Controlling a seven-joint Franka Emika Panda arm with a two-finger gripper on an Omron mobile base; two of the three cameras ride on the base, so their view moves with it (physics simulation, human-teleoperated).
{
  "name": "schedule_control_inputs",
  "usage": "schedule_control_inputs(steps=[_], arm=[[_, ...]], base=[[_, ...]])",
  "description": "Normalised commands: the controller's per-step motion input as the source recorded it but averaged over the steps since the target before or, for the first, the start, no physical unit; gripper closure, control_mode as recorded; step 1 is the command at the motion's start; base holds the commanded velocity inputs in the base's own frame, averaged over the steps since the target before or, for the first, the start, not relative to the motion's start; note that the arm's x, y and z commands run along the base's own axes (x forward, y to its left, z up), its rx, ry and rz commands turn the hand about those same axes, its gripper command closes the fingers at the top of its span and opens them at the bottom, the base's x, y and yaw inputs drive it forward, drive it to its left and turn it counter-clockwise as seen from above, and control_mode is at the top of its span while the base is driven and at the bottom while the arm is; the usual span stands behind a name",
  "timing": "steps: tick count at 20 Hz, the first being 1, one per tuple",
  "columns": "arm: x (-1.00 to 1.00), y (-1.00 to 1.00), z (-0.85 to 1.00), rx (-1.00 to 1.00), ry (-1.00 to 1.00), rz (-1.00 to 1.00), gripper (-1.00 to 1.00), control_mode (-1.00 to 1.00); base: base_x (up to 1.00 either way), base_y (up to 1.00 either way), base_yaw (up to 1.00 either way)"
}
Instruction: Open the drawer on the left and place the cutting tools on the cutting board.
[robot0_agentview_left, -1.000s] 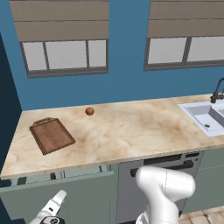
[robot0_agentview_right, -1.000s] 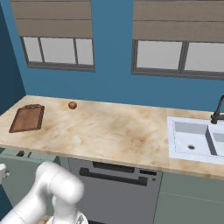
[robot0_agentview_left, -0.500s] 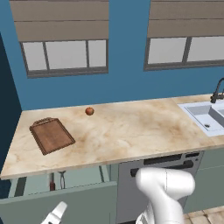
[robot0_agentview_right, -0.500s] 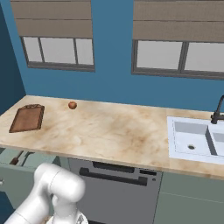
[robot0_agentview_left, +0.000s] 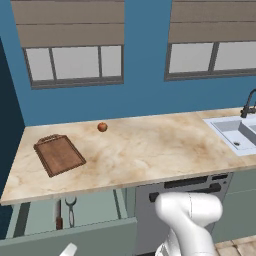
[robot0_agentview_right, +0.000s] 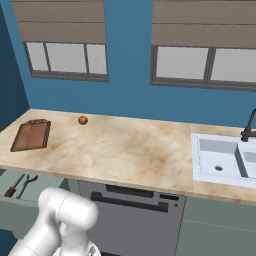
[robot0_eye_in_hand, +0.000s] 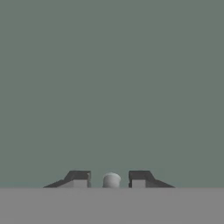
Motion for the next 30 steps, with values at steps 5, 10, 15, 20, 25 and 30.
schedule_control_inputs(steps=[5,10,15,20,25,30], arm=[[-0.35,0.0,0.0,0.0,0.0,0.0,1.0,-1.0],[-0.15,0.0,0.0,0.0,0.0,0.0,1.0,-1.0],[0.0,0.0,-0.01,0.0,0.0,0.0,1.0,-1.0],[-0.01,0.0,0.0,0.0,0.0,0.0,-1.0,-1.0],[-0.05,0.0,0.0,0.0,0.01,0.0,-1.0,-1.0],[-0.04,0.0,0.0,0.0,0.0,0.0,-1.0,-1.0]], base=[[0.0,0.0,0.0],[0.0,0.0,0.0],[0.0,0.0,0.0],[0.0,0.0,0.0],[0.0,0.0,0.0],[0.0,0.0,0.0]])
